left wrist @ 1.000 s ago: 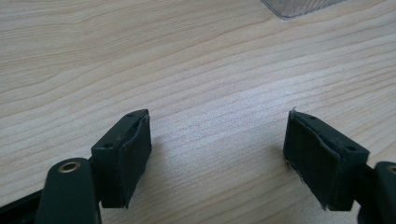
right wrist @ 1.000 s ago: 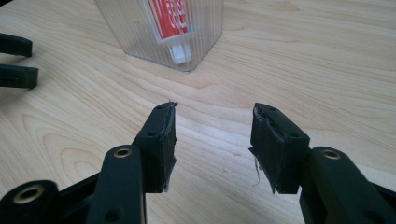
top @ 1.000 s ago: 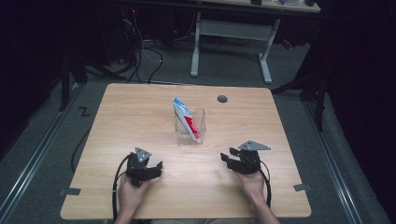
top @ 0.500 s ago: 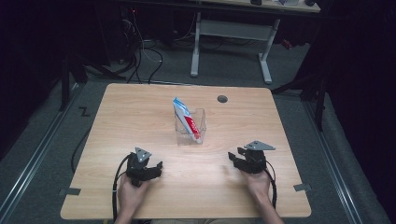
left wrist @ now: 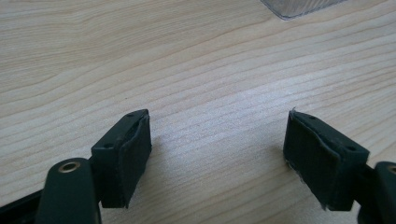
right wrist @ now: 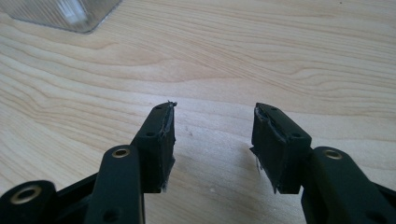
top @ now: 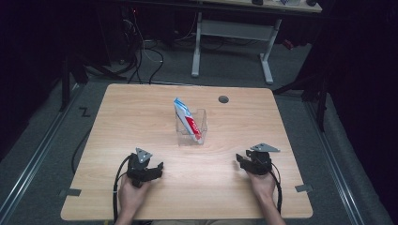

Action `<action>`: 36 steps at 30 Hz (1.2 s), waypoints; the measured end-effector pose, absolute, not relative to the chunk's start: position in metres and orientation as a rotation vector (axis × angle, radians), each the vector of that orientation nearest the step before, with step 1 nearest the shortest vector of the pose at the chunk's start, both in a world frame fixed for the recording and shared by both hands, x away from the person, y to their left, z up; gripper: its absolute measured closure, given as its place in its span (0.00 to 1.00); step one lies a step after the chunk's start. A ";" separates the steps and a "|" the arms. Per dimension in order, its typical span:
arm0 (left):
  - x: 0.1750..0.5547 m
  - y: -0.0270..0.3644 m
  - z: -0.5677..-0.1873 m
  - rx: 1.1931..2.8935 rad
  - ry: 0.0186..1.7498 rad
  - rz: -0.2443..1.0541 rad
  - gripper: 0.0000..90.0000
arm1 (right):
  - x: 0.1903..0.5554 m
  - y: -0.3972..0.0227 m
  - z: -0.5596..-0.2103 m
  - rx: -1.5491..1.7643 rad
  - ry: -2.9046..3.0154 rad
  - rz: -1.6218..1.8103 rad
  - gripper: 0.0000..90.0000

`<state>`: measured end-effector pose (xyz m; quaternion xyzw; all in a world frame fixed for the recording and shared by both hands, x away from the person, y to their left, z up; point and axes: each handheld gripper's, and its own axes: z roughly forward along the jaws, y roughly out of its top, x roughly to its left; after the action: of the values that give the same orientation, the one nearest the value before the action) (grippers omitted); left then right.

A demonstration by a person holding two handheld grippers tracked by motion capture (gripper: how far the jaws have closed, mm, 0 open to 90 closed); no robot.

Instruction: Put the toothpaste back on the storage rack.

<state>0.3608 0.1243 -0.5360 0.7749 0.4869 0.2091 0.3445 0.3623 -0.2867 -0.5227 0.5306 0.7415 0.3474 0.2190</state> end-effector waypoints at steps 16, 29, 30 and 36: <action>0.361 0.124 -0.536 2.010 1.266 0.546 0.27 | 0.361 -0.281 -0.531 1.435 2.062 0.882 0.49; 0.361 0.123 -0.536 2.007 1.273 0.549 0.27 | 0.361 -0.281 -0.531 1.458 2.051 0.867 0.39; 0.361 0.123 -0.536 2.007 1.273 0.549 0.27 | 0.361 -0.281 -0.531 1.457 2.051 0.867 0.39; 0.361 0.123 -0.536 2.008 1.273 0.551 0.27 | 0.361 -0.281 -0.531 1.461 2.050 0.865 0.38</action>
<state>0.3610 0.1232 -0.5362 0.7727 0.4899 0.2120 0.3436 0.3607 -0.2807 -0.5312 0.5333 0.7480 0.3157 0.2377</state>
